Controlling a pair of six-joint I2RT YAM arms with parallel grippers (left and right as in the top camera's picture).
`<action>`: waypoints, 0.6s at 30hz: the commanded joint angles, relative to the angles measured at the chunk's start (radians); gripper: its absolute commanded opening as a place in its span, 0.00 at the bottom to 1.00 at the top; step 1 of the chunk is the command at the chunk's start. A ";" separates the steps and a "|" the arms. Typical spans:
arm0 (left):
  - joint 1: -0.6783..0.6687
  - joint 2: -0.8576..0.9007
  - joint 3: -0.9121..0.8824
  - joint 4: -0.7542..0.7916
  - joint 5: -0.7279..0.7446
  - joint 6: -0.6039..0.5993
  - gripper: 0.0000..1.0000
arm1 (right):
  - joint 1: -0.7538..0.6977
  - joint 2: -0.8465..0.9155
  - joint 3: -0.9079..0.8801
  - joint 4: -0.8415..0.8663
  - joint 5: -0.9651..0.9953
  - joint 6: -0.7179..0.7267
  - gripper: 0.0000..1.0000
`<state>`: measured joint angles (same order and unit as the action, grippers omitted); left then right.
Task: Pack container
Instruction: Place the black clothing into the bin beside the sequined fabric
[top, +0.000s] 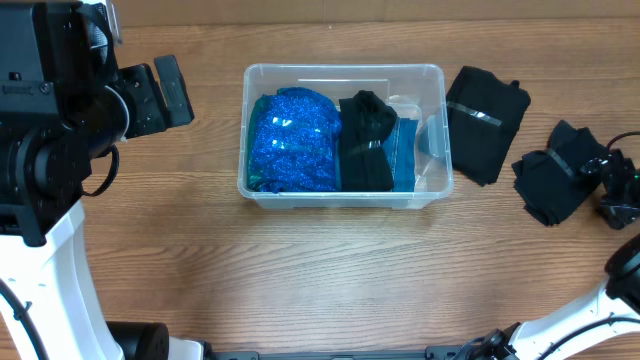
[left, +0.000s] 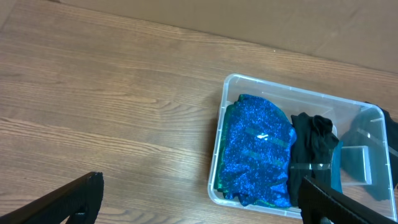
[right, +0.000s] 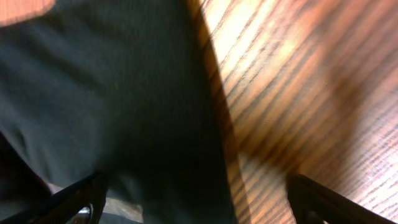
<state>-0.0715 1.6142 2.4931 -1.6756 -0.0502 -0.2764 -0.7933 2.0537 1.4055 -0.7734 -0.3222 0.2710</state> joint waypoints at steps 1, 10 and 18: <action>-0.001 0.002 -0.002 0.004 -0.011 0.027 1.00 | 0.042 0.056 -0.005 0.060 -0.080 -0.014 0.85; -0.001 0.002 -0.002 0.004 -0.012 0.027 1.00 | 0.105 0.018 0.020 0.017 -0.076 0.034 0.05; -0.001 0.002 -0.002 0.004 -0.011 0.027 1.00 | 0.200 -0.412 0.056 -0.080 -0.235 0.035 0.04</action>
<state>-0.0715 1.6142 2.4931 -1.6756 -0.0505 -0.2764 -0.6647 1.8839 1.4227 -0.8440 -0.4229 0.3004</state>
